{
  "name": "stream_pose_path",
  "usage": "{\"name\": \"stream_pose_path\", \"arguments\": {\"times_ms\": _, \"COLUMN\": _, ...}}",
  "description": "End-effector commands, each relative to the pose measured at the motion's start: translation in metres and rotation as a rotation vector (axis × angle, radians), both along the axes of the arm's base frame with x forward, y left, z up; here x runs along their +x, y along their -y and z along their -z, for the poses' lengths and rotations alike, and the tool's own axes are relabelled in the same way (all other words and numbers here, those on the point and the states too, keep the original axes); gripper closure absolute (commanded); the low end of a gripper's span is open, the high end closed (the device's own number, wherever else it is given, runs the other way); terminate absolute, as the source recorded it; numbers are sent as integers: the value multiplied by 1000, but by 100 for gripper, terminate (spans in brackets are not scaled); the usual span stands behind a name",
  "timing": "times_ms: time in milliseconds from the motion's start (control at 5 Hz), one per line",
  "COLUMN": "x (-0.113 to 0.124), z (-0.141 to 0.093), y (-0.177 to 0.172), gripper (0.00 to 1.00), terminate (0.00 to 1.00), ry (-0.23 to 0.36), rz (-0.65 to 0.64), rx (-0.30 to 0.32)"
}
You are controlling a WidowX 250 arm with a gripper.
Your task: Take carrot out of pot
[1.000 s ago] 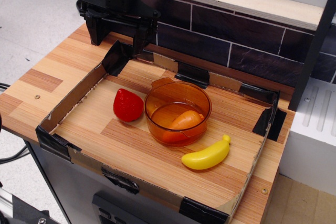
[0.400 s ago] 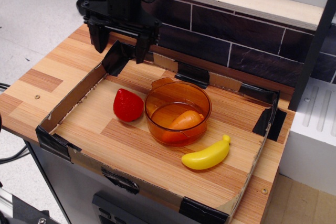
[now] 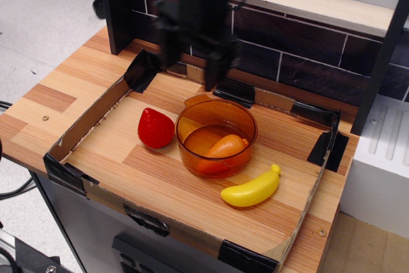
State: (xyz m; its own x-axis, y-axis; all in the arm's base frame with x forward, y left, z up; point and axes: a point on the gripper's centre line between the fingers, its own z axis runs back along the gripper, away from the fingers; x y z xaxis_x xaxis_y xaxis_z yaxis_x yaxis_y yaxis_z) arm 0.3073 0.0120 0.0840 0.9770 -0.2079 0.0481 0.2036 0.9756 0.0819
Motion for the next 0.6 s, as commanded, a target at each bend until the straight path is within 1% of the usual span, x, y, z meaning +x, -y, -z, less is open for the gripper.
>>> {"name": "stream_pose_path", "arguments": {"times_ms": 0, "x": -13, "z": -19, "y": 25, "gripper": 0, "terminate": 0, "ry": 77, "rz": 265, "rx": 29}}
{"name": "stream_pose_path", "arguments": {"times_ms": 200, "x": -16, "z": -7, "y": 27, "gripper": 0, "terminate": 0, "ry": 80, "rz": 297, "rx": 33}}
{"name": "stream_pose_path", "arguments": {"times_ms": 400, "x": -16, "z": 10, "y": 32, "gripper": 0, "terminate": 0, "ry": 50, "rz": 305, "rx": 8}}
